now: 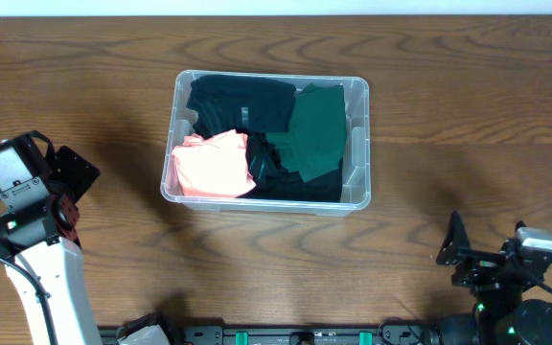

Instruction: Pack container

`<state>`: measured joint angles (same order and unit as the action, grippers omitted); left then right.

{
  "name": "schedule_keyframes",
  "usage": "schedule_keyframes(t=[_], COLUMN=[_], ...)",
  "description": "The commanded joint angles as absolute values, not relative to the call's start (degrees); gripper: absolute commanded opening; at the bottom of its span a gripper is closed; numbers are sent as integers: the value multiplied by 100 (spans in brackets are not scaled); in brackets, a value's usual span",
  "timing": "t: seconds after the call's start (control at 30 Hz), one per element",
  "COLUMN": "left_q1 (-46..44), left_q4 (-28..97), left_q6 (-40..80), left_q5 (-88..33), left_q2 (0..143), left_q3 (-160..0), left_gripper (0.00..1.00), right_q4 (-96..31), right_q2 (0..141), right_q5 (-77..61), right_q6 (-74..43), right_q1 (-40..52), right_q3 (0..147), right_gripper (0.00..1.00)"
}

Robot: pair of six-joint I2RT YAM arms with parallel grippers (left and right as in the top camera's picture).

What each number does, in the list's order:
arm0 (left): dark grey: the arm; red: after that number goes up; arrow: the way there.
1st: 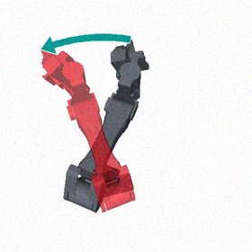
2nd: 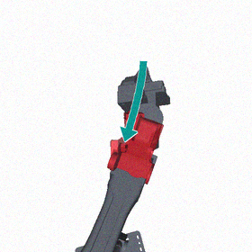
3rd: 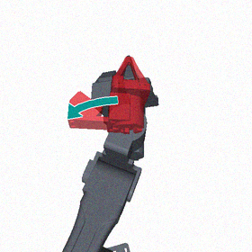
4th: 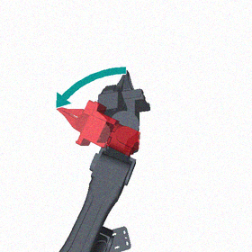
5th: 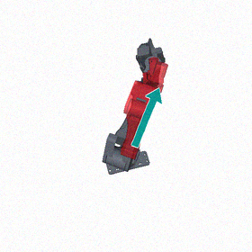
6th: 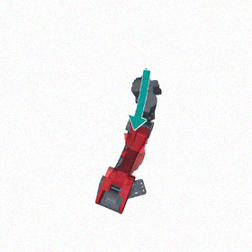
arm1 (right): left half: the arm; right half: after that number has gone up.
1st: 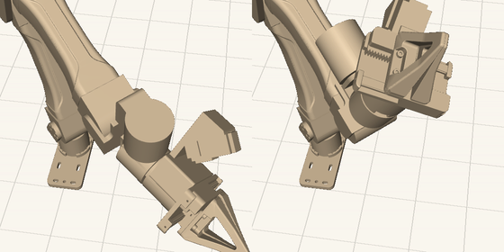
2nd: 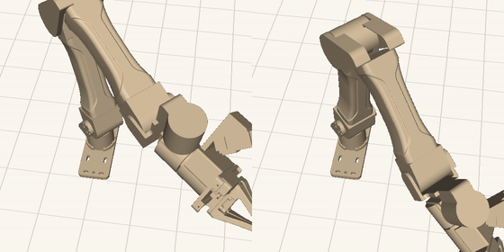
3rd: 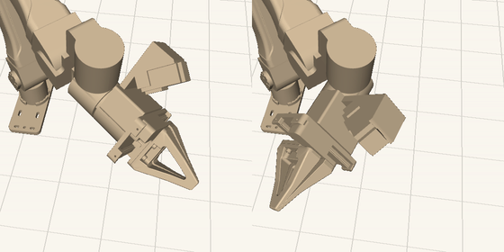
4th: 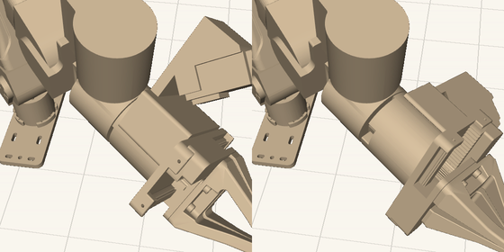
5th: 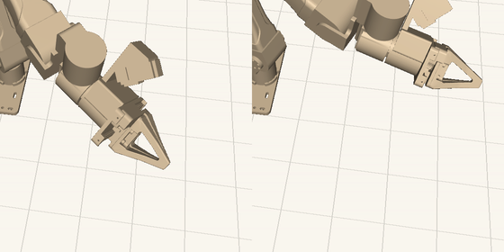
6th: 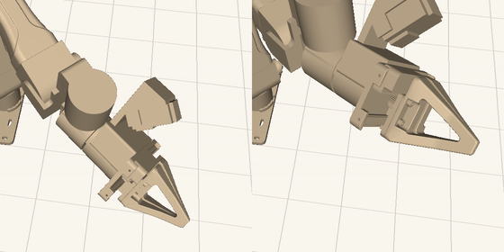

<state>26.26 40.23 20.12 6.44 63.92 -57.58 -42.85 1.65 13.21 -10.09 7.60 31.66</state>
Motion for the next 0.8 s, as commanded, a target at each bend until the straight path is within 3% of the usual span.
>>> schedule_keyframes(t=[0.0,0.77], left_q1=[2661,2661], left_q4=[4029,4029], left_q6=[2025,2025], left_q5=[711,711], left_q2=[6403,6403], left_q3=[-5798,-5798], left_gripper=[98,98], right_q4=[-4287,-3999], right_q2=[34,32], right_q5=[1155,1050], right_q6=[-1090,-1516], right_q1=[676,676], right_q3=[2976,1494], right_gripper=[99,99])
